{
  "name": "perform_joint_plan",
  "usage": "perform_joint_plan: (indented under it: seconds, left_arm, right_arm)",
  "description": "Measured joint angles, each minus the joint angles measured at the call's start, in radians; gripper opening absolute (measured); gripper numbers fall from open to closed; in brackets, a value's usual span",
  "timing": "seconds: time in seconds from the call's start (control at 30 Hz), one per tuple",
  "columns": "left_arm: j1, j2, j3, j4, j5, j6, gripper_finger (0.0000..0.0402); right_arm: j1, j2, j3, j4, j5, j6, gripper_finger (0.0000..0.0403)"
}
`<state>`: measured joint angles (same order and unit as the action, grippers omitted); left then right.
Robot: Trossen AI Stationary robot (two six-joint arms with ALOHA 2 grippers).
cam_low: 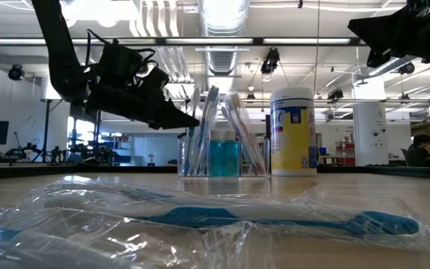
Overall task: Pick & Place toothbrushing station
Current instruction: Put the blue toothbrush into the transparent organizer
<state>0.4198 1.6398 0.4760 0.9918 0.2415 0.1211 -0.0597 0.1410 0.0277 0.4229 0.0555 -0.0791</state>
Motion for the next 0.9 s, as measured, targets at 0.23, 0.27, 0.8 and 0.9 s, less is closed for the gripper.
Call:
perform_joint_plan:
  seconds: [0.23,0.27,0.8,0.9]
  left_arm:
    - [0.0,0.0,-0.003,-0.009,0.0,0.0,0.003]
    - [0.0,0.0,-0.004,-0.01,0.0,-0.003,0.0036]
    - [0.002,-0.019,-0.005,-0.023,0.002,0.009,0.0175]
    - [0.002,-0.039,-0.005,-0.023,0.001,0.024,0.0191]
  right_arm:
    - [0.0,0.0,0.0,0.0,0.0,-0.003,0.0008]
    - [0.0,0.0,0.0,0.0,0.0,-0.002,0.0008]
    - [0.0,0.002,0.0,0.0,0.0,-0.007,0.0008]
    - [0.0,0.008,0.0,0.0,0.0,-0.009,0.0008]
